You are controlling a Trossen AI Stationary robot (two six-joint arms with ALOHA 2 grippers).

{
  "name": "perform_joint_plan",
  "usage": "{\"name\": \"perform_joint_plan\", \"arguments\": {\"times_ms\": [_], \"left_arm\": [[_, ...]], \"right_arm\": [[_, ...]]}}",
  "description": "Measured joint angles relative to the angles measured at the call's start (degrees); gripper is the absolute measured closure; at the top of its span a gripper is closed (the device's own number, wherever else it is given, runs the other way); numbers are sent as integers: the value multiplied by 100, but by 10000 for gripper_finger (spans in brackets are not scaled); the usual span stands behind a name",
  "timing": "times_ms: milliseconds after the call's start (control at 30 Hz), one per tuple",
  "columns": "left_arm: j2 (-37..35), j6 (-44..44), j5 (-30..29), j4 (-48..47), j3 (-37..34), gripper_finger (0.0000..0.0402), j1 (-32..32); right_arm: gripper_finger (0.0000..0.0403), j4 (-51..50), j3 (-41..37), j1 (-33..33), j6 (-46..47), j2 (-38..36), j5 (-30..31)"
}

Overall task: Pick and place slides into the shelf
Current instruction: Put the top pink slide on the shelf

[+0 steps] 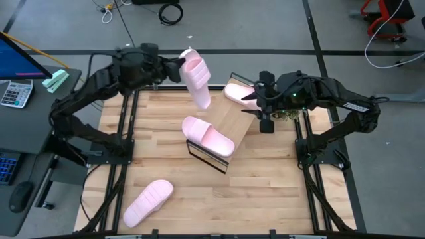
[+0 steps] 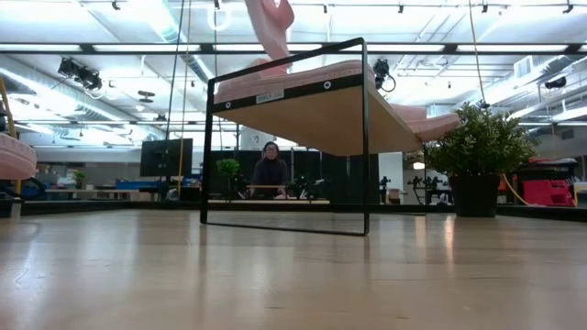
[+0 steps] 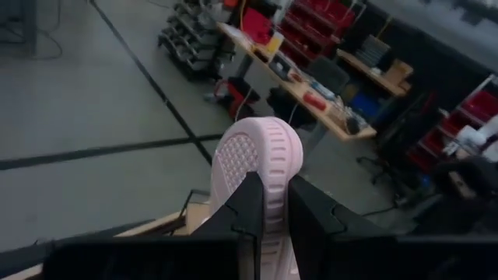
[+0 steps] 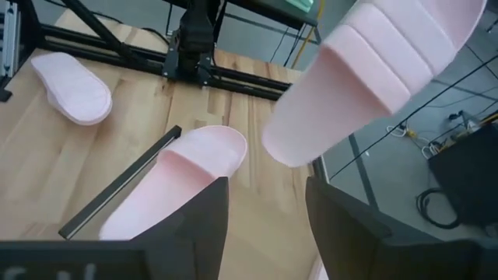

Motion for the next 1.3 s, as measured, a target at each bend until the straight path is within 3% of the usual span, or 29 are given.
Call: {"name": "perform_joint_plan", "arguments": {"times_ms": [233,533,867,1033,1300], "left_arm": [[505,-442,-1251,631,9,357,-666],[1186,-1591,-1978,1050,7,357,-1075],[1283,-2235,-2369,966,-23,358,-1436],[1278,-2560,-2380,2327,-893,358,-1674],[1244,-2967,-2196,5760,-2776,358,-1677]], "right_arm": [[226,-29,0,0,-8,-112,-4],[226,-100,0,0,50,-325,-8],[226,-141,0,2,55,-549,-24],[226,-153,0,2,53,-588,-31],[226,-156,0,2,57,-614,-126]]}}
